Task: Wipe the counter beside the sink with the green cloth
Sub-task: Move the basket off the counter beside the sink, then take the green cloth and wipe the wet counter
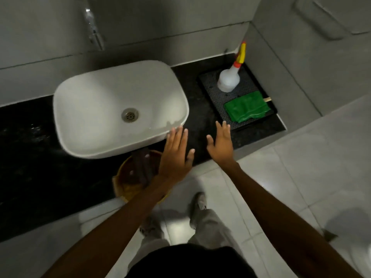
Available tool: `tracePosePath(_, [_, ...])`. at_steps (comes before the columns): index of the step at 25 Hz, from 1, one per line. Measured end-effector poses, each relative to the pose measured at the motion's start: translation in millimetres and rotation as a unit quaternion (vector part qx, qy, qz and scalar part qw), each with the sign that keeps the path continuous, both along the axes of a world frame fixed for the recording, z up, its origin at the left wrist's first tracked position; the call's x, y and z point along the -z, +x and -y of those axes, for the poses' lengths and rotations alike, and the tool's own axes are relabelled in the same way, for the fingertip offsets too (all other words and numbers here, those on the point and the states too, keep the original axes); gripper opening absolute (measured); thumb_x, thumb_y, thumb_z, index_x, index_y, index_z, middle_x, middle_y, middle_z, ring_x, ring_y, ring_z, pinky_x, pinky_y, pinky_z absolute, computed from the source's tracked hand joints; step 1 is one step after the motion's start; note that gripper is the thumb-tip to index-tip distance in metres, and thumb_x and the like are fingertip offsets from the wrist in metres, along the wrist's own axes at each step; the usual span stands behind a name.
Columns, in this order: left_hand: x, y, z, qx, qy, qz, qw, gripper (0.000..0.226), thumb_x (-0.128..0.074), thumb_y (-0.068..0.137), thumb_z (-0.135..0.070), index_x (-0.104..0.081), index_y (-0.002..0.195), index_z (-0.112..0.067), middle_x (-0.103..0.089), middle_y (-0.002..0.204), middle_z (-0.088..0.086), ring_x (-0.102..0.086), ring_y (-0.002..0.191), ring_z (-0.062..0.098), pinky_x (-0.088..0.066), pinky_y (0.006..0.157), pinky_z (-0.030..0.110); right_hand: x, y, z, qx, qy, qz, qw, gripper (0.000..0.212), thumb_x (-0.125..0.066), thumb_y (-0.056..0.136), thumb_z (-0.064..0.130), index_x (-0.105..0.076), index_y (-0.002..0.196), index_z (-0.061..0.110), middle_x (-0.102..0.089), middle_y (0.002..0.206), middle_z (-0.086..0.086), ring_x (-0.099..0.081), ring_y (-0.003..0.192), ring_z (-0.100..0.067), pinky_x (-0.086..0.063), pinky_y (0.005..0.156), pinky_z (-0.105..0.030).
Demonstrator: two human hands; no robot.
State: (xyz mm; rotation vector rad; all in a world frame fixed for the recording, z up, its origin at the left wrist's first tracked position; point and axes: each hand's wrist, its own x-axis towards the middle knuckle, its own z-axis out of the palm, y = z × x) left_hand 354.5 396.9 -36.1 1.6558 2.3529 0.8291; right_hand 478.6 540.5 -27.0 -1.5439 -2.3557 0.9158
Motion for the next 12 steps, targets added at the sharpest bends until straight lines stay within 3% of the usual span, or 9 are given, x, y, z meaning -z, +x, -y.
tracePosePath(3, [4.5, 29.9, -116.4, 0.08, -0.089, 0.062, 0.991, 0.067, -0.052, 0.104, -0.032, -0.032, 0.159, 0.001, -0.028, 0.169, 0.02, -0.015, 0.161, 0.039, -0.019, 0.131, 0.052, 2.8, 25.0, -112.4, 0.076, 0.01, 0.037, 0.996, 0.065, -0.053, 0.105, 0.024, -0.029, 0.162, 0.003, -0.016, 0.173, -0.022, -0.008, 0.162, -0.04, -0.016, 0.132, -0.048])
tracePosePath(7, [17.5, 41.5, -241.2, 0.021, -0.214, 0.169, 0.962, 0.069, -0.044, 0.107, -0.039, -0.022, 0.163, -0.004, -0.022, 0.172, 0.016, -0.009, 0.162, 0.035, -0.017, 0.132, 0.046, 13.8, 39.0, -206.6, 0.133, 0.049, 0.072, 0.987, 0.062, -0.053, 0.101, 0.025, -0.038, 0.157, 0.002, -0.031, 0.167, -0.024, -0.031, 0.152, -0.043, -0.029, 0.125, -0.047])
tracePosePath(10, [34.5, 50.3, -319.1, -0.015, -0.262, 0.085, 0.961, 0.078, -0.046, 0.104, -0.05, -0.017, 0.165, -0.01, -0.03, 0.168, 0.018, -0.025, 0.156, 0.039, -0.027, 0.125, 0.049, 35.0, 46.2, -260.7, 0.15, 0.035, 0.128, 0.98, 0.068, -0.056, 0.1, 0.034, -0.035, 0.157, 0.004, -0.039, 0.16, -0.025, -0.038, 0.142, -0.045, -0.035, 0.116, -0.049])
tracePosePath(12, [42.3, 47.8, -345.8, -0.032, -0.323, 0.032, 0.945, 0.087, -0.058, 0.096, -0.056, -0.021, 0.163, -0.015, -0.041, 0.159, 0.017, -0.035, 0.147, 0.041, -0.033, 0.119, 0.05, 47.5, 50.3, -279.8, 0.172, -0.018, 0.151, 0.973, 0.088, -0.064, 0.096, 0.046, -0.024, 0.162, 0.004, -0.034, 0.162, -0.024, -0.034, 0.146, -0.045, -0.031, 0.118, -0.051])
